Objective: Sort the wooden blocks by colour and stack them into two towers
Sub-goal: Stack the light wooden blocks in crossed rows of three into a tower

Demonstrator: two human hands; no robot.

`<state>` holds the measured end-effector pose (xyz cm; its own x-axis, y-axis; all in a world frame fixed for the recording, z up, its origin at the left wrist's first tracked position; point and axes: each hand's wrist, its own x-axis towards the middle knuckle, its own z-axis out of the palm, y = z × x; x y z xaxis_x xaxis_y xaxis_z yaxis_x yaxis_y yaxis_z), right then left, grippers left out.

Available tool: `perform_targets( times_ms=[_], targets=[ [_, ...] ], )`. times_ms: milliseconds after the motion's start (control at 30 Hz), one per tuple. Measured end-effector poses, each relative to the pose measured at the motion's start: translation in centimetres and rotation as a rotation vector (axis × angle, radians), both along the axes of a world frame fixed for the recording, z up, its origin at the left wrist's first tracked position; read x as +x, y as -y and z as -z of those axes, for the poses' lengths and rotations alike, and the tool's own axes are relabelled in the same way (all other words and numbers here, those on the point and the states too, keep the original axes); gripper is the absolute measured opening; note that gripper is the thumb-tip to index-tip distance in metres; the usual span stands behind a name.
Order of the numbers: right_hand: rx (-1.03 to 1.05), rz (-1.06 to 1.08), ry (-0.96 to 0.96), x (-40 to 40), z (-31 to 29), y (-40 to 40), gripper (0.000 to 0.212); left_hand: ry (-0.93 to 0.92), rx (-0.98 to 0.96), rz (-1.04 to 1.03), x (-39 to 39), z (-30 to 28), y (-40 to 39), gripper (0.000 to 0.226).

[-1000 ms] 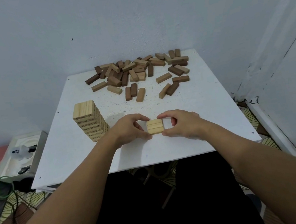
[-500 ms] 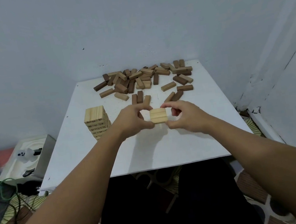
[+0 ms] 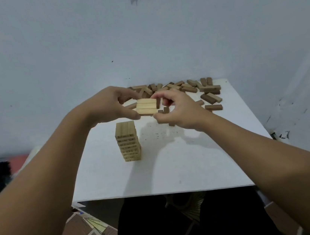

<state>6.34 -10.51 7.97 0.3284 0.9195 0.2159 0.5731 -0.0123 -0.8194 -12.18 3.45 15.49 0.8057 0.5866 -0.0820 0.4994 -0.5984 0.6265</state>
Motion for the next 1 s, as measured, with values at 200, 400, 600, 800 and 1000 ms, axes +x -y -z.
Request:
perform_targets(
  times_ms=[200, 400, 600, 800, 1000],
  targets=[
    [-0.092, -0.037, 0.041, -3.2, 1.3, -2.8, 0.058, -0.01, -0.058, -0.047, -4.3, 2.7, -3.0, 0.046],
    [-0.165, -0.081, 0.05, -3.8, 2.5, -3.5, 0.058, -0.022, -0.111, -0.048, -5.5, 4.7, -3.5, 0.045],
    [-0.172, -0.113, 0.019, -3.9, 2.6, -3.9, 0.052, -0.005, -0.136, -0.056, -6.3, 5.2, -4.2, 0.045],
    [-0.173, -0.116, 0.018, -4.1, 2.8, -3.9, 0.047, 0.007, -0.169, -0.048, -6.5, 5.6, -4.4, 0.047],
    [-0.184, -0.117, -0.013, -4.0, 2.9, -3.7, 0.047, 0.003, -0.203, -0.054, -6.5, 6.1, -4.5, 0.045]
  ],
)
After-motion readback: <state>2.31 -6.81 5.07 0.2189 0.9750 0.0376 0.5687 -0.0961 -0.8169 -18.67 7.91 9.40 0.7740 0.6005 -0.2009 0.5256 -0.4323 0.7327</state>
